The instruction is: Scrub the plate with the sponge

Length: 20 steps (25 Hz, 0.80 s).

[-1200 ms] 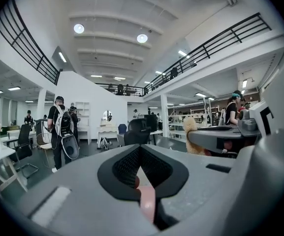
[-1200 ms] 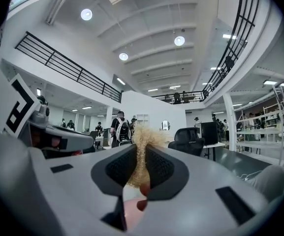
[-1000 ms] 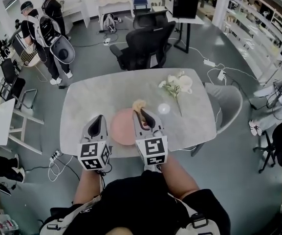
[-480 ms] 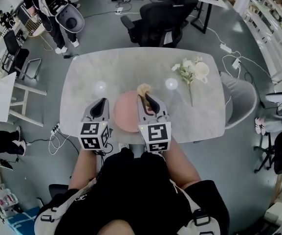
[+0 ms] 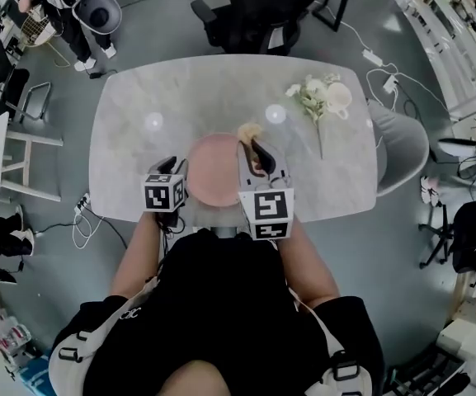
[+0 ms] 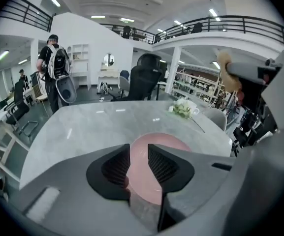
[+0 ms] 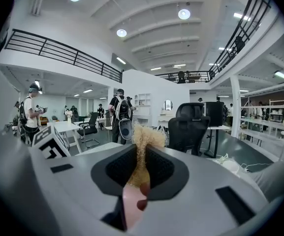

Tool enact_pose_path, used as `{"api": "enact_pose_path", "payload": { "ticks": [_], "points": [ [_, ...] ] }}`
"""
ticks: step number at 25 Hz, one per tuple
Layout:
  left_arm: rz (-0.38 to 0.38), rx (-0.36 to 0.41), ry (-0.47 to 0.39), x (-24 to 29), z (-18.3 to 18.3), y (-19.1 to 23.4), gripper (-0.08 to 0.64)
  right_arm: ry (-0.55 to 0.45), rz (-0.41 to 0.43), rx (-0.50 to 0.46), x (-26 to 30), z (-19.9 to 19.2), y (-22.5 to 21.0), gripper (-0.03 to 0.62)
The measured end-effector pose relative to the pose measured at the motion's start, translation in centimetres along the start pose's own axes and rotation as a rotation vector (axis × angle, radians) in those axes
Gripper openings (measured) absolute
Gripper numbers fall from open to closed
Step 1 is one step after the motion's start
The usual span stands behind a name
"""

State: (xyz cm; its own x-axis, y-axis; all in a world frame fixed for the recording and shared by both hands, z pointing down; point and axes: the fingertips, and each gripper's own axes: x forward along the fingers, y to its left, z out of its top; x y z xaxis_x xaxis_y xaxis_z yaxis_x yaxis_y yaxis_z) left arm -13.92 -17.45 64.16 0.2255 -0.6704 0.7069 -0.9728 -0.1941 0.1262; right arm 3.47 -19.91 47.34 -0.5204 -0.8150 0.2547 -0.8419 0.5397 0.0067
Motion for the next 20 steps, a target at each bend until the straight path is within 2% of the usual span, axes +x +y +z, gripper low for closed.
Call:
{"api": "enact_pose_path", "payload": {
  "ticks": [3,6,11,17,19,20],
  "points": [
    [-0.008,-0.07,0.11,2.8,-3.4,1.8,0.103,0.03,-0.032,0.005,-0.3,-0.9,-0.8,0.055],
    [-0.049,-0.182,0.223,5.3,-6.8,2.8,0.103,0.063,-0.058,0.012,-0.5,-2.0,-1.3,0.055],
    [-0.091,-0.359,0.311,7.9,-10.3,3.4,0.103,0.094,-0.089,0.013,-0.7,-2.7,-2.1,0.055],
    [-0.107,-0.437,0.385,9.1,-12.3,2.8,0.101,0.122,-0.105,0.021,-1.0,-3.5,-2.5,0.055],
    [-0.106,-0.444,0.397,9.1,-12.5,2.5,0.035,0.127,-0.105,0.021,-1.0,-3.5,-2.5,0.055],
    [-0.109,-0.455,0.395,9.1,-12.5,2.4,0.032,0.129,-0.104,0.02,-0.9,-3.6,-2.5,0.055]
  ]
}}
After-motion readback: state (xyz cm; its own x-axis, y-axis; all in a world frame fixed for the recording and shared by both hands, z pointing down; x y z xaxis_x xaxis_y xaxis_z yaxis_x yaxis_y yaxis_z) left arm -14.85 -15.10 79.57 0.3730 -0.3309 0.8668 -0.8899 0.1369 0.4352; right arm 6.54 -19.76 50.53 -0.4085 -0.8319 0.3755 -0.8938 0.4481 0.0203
